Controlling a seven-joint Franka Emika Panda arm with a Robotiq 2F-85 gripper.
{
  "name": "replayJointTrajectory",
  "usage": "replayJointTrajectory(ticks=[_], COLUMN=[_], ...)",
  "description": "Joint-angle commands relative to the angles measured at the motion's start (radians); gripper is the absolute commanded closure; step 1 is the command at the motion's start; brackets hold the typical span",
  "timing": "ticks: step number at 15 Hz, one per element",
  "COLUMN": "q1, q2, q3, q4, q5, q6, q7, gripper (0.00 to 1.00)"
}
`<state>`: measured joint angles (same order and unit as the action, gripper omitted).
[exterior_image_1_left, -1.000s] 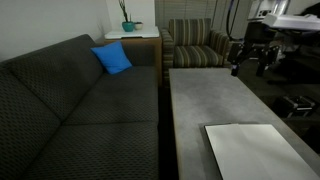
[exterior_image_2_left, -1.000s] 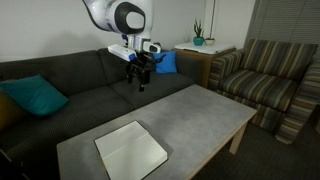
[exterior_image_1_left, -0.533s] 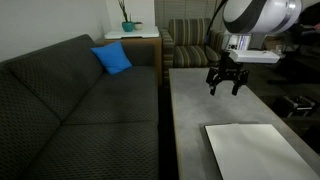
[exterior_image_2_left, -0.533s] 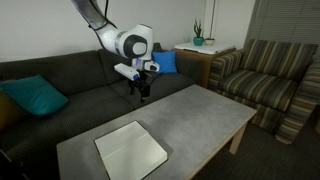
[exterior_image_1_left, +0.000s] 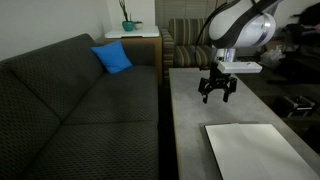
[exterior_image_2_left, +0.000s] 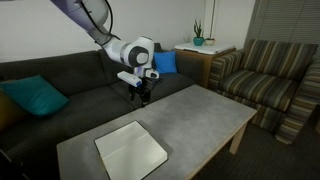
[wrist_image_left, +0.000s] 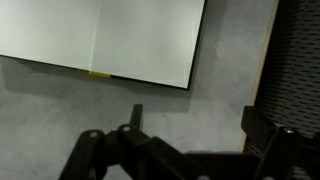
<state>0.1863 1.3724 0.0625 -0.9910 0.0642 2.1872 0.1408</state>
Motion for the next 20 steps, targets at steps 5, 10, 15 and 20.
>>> replayJointTrajectory(ticks=[5,10,15,20], q1=[-0.006,-0.007,0.012,0.017], q2=[0.046,0.138,0.128,0.127], q3=[0.013,0.070,0.071,0.070], q4=[0.057,0.115,0.076,0.076], q5=[0.007,0.047,0.061,0.061], q6=[-0.020,-0.009,0.014,0.015], q7=[-0.022,-0.024,-0.002,0.000], gripper=[0.00,0.00,0.00,0.00])
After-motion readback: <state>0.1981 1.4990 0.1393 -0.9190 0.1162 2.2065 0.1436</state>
